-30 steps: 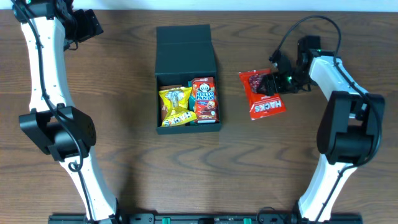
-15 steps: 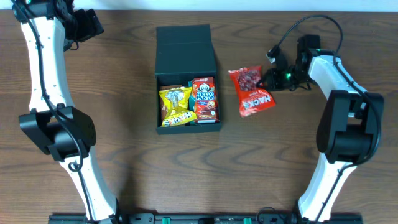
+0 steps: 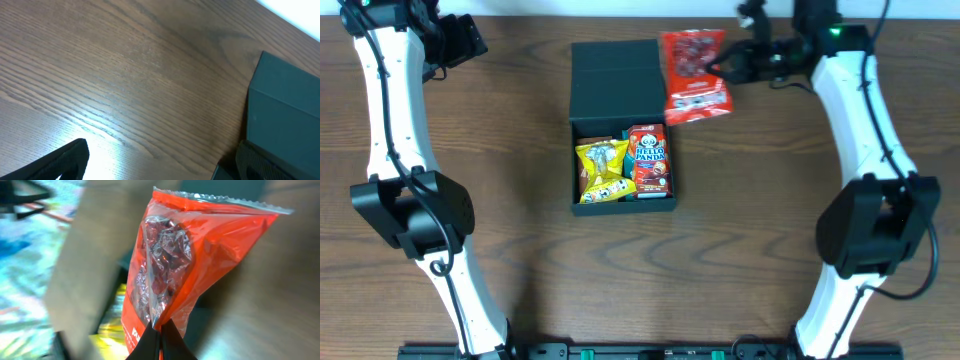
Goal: Pack container
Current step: 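Lift the red Hacks bag and lower it into the black box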
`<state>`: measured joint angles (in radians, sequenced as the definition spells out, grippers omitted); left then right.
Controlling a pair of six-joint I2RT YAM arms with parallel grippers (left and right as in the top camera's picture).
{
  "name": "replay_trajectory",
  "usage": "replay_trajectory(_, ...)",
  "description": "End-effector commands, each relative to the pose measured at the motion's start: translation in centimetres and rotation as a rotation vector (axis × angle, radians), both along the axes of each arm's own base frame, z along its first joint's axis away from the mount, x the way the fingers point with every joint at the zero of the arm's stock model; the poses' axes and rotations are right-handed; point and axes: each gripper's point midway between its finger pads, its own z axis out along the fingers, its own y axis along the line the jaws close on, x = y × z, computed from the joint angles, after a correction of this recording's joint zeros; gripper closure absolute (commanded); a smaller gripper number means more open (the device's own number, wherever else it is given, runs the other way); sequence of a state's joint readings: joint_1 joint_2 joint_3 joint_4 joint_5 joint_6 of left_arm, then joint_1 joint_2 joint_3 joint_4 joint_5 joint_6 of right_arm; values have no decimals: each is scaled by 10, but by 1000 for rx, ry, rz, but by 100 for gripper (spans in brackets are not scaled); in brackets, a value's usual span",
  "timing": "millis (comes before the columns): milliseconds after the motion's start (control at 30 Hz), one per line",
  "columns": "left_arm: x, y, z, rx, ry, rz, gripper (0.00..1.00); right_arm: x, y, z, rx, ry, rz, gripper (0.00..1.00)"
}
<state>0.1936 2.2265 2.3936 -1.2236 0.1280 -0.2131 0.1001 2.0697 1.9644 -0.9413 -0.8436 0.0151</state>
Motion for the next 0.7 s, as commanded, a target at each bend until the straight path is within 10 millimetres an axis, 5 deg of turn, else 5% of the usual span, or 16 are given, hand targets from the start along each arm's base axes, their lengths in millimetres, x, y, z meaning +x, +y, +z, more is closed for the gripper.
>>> replay_trajectory(0,-1,1,16,6,-36,-2,5,-30,48,15,97,125,54,98)
replay_trajectory(233,-1,0,16,5,-32,-2,5,-77,115,1,83,243,162,98)
replay_trajectory(367,-3,0,15,3,-24,-2,5,-86,123,-9,53,258,174,98)
replay_trajectory(667,-8,-1,13,-1,-4,-2,5,-117,143,-66,68,439,166,98)
